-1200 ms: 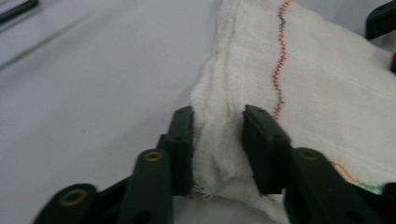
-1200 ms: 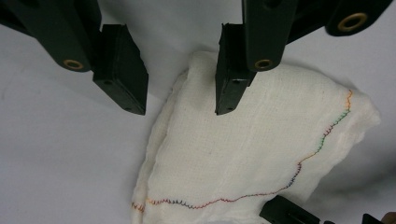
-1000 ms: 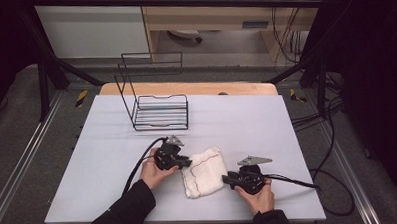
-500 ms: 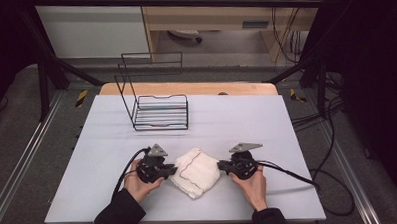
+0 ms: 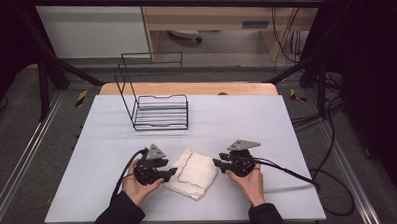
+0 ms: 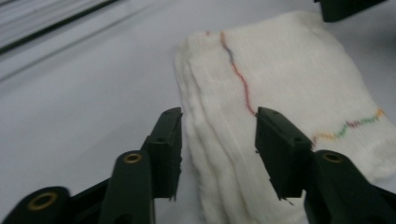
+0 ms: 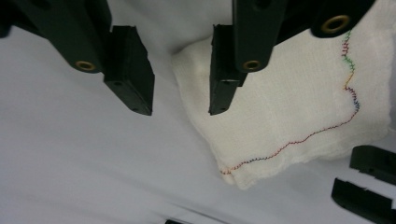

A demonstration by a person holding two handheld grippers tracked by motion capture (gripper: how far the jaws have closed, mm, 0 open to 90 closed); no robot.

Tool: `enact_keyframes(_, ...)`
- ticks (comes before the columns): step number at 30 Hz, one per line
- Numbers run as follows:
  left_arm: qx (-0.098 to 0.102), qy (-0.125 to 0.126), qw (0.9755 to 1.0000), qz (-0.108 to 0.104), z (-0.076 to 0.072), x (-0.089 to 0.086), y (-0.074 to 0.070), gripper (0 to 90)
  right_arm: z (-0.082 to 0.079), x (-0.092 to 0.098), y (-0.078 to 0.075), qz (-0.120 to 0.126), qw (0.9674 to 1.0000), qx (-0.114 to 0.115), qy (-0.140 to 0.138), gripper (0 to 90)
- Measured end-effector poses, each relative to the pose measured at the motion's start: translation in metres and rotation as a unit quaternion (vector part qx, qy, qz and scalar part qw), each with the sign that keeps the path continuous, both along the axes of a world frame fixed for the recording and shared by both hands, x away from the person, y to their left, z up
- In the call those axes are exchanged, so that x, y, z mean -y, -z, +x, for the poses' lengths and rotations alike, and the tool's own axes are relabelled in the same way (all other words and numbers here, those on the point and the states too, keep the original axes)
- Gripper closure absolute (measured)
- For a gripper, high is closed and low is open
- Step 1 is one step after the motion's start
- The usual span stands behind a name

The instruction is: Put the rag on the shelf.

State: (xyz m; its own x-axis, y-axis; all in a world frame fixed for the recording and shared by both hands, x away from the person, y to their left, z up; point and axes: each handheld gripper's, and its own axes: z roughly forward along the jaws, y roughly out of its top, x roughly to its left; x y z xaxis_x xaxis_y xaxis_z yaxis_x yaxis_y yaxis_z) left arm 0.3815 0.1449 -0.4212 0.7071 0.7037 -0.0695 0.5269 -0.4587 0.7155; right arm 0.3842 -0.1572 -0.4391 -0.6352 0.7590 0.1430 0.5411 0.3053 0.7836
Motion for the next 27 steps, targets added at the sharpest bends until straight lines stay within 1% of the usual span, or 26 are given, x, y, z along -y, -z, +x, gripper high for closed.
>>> enact_keyframes(1, 0.001, -0.002, 1.0000, -0.003, 0.006, 0.002, -0.001, 43.9, -0.002, 0.003, -0.001, 0.006, 1.0000, -0.001, 0.005, 50.1)
enact_keyframes(3, 0.007, -0.008, 0.9999, 0.000, 0.017, 0.008, -0.001, 40.8, -0.007, 0.010, 0.000, 0.003, 1.0000, 0.004, 0.008, 42.1)
enact_keyframes(5, -0.001, -0.013, 0.9999, -0.006, 0.028, 0.014, 0.000, 36.2, -0.013, 0.016, 0.002, 0.003, 0.9999, 0.006, 0.011, 36.7)
enact_keyframes(6, -0.001, -0.016, 0.9998, -0.011, 0.033, 0.018, 0.000, 35.7, -0.015, 0.019, 0.003, 0.003, 0.9999, 0.001, 0.011, 33.5)
enact_keyframes(7, 0.000, -0.016, 0.9998, -0.010, 0.038, 0.020, 0.001, 35.8, -0.017, 0.022, 0.004, 0.000, 0.9999, 0.001, 0.012, 30.6)
enact_keyframes(8, 0.000, -0.021, 0.9997, -0.012, 0.043, 0.023, 0.003, 35.9, -0.019, 0.024, 0.005, 0.001, 0.9999, -0.004, 0.014, 29.1)
enact_keyframes(10, -0.006, -0.028, 0.9994, -0.018, 0.051, 0.028, 0.006, 37.2, -0.022, 0.028, 0.007, 0.008, 0.9998, -0.009, 0.015, 26.4)
enact_keyframes(12, -0.012, -0.031, 0.9992, -0.021, 0.058, 0.031, 0.011, 40.6, -0.023, 0.030, 0.008, 0.010, 0.9997, -0.012, 0.019, 24.1)
enact_keyframes(14, -0.021, -0.029, 0.9992, -0.018, 0.061, 0.034, 0.016, 43.6, -0.022, 0.031, 0.008, 0.009, 0.9997, -0.014, 0.020, 21.7)
enact_keyframes(16, -0.022, -0.024, 0.9994, -0.008, 0.063, 0.037, 0.020, 47.2, -0.021, 0.030, 0.008, 0.017, 0.9995, -0.016, 0.023, 20.3)
enact_keyframes(17, -0.019, -0.022, 0.9996, -0.003, 0.064, 0.038, 0.022, 47.8, -0.021, 0.030, 0.008, 0.018, 0.9994, -0.017, 0.023, 19.5)
enact_keyframes(19, -0.029, -0.024, 0.9992, -0.012, 0.065, 0.040, 0.024, 50.0, -0.021, 0.030, 0.008, 0.019, 0.9994, -0.017, 0.025, 18.7)
enact_keyframes(21, -0.033, -0.026, 0.9990, -0.016, 0.066, 0.041, 0.025, 52.0, -0.021, 0.030, 0.007, 0.020, 0.9994, -0.015, 0.024, 17.5)
enact_keyframes(22, -0.032, -0.023, 0.9991, -0.014, 0.067, 0.041, 0.025, 53.2, -0.021, 0.030, 0.007, 0.022, 0.9993, -0.014, 0.025, 16.8)
enact_keyframes(25, -0.038, -0.015, 0.9990, -0.017, 0.066, 0.042, 0.025, 60.3, -0.020, 0.030, 0.007, 0.027, 0.9991, -0.017, 0.027, 14.9)
enact_keyframes(27, -0.046, -0.013, 0.9987, -0.018, 0.066, 0.043, 0.025, 65.6, -0.019, 0.030, 0.007, 0.029, 0.9990, -0.019, 0.028, 13.7)
